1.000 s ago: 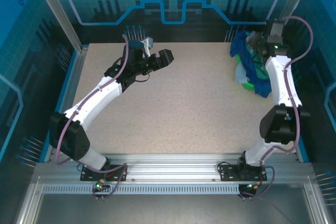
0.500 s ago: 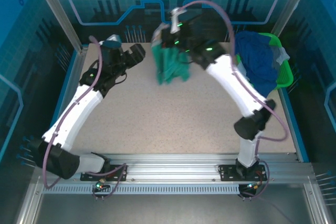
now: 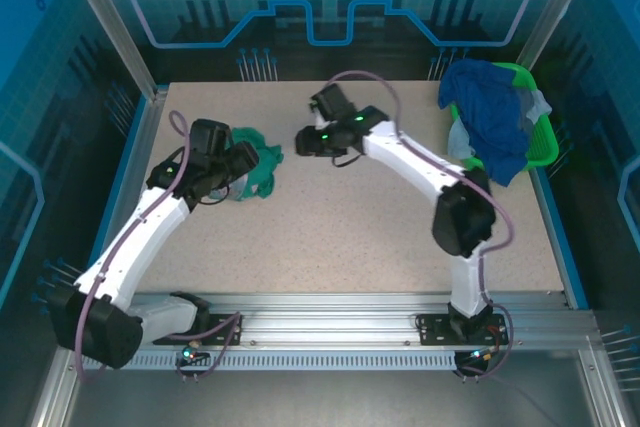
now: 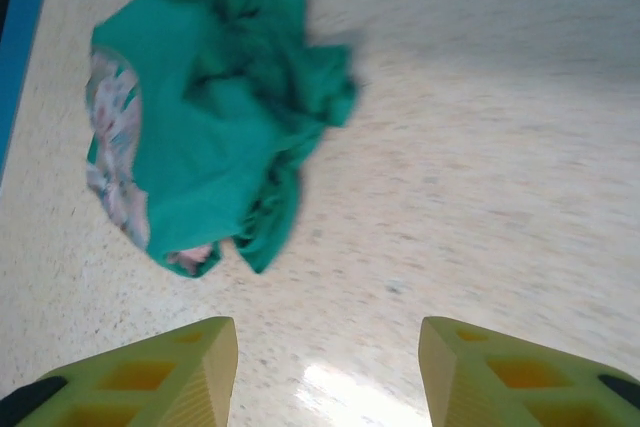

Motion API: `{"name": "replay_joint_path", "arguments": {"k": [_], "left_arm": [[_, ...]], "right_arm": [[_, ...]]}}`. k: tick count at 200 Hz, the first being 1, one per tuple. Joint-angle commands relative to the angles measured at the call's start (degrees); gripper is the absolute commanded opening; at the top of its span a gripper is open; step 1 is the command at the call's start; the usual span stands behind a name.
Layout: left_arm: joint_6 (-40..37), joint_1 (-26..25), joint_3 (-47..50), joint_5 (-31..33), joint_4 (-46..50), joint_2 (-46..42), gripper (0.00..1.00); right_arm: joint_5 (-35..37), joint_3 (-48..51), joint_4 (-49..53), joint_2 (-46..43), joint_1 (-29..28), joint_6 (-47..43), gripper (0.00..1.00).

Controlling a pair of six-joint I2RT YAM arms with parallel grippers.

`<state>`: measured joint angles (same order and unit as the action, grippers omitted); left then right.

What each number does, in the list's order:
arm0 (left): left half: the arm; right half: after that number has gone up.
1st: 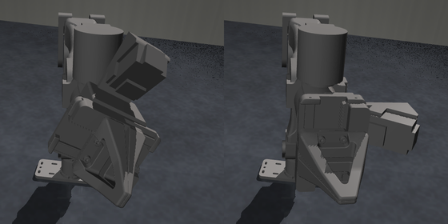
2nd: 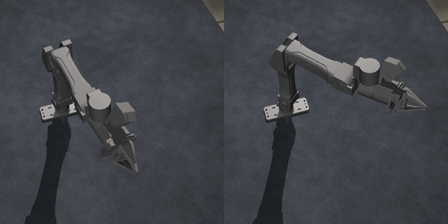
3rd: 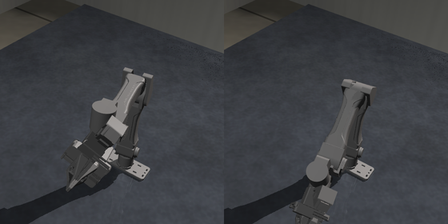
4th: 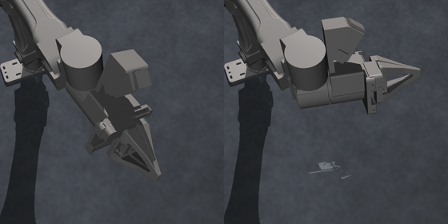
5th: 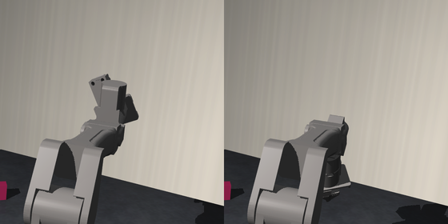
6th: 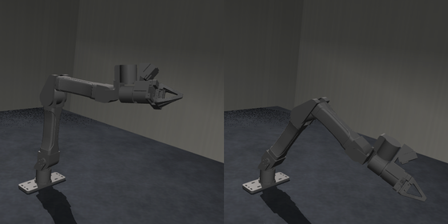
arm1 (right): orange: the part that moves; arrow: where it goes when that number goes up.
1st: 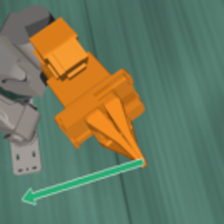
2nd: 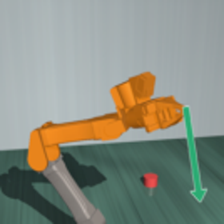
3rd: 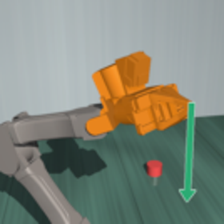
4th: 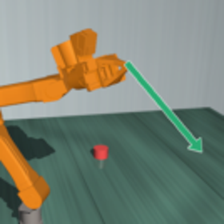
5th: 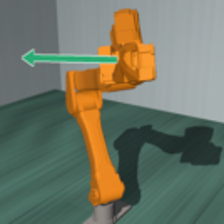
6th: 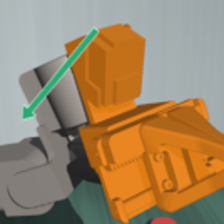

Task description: Fold and stack the t-shirts

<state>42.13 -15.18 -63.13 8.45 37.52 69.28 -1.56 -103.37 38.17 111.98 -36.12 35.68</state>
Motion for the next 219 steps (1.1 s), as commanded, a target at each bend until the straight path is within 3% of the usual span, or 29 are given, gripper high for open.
{"name": "replay_joint_path", "arguments": {"k": [1,35,69,108,122,137,146,158,175,184,219], "left_arm": [[-0.6,-1.2,-0.4,-2.6,2.2,7.0,0.65],[-9.7,-5.3,-15.1,6.0,5.0,26.5,0.73],[-13.9,-5.2,-30.9,15.6,13.8,45.6,0.77],[-16.9,-3.9,-37.9,19.7,17.5,53.2,0.57],[-18.0,-3.9,-36.8,21.9,16.7,52.6,0.57],[-19.2,-3.9,-35.1,23.4,15.8,51.8,0.65],[-20.0,-3.8,-34.2,23.6,15.4,51.8,0.65],[-21.0,-3.6,-32.7,23.5,14.2,51.6,0.54],[-22.6,-3.5,-30.6,24.0,11.4,49.9,0.14],[-23.2,-3.5,-30.0,24.6,10.0,48.5,0.01],[-25.6,-4.0,-31.2,22.3,6.9,42.5,0.0]], "right_arm": [[1.0,6.8,-1.9,-5.8,3.8,3.1,0.5],[0.6,16.0,-4.5,-11.4,6.8,4.1,0.49],[0.2,18.5,-4.4,-14.1,8.5,4.6,0.49],[-0.4,19.6,-4.0,-16.4,10.7,4.5,0.49],[-0.8,19.9,-4.0,-17.0,11.5,4.5,0.49],[-1.2,20.3,-4.2,-17.2,12.1,4.6,0.49],[-1.6,20.6,-4.5,-17.1,12.3,4.7,0.49],[-1.6,20.6,-4.7,-16.8,12.3,5.1,0.49],[-1.9,20.6,-4.9,-16.6,12.3,5.4,0.47],[-1.9,20.7,-4.9,-16.5,12.3,5.5,0.47],[-1.6,20.5,-4.5,-17.0,12.6,5.1,0.45]]}}
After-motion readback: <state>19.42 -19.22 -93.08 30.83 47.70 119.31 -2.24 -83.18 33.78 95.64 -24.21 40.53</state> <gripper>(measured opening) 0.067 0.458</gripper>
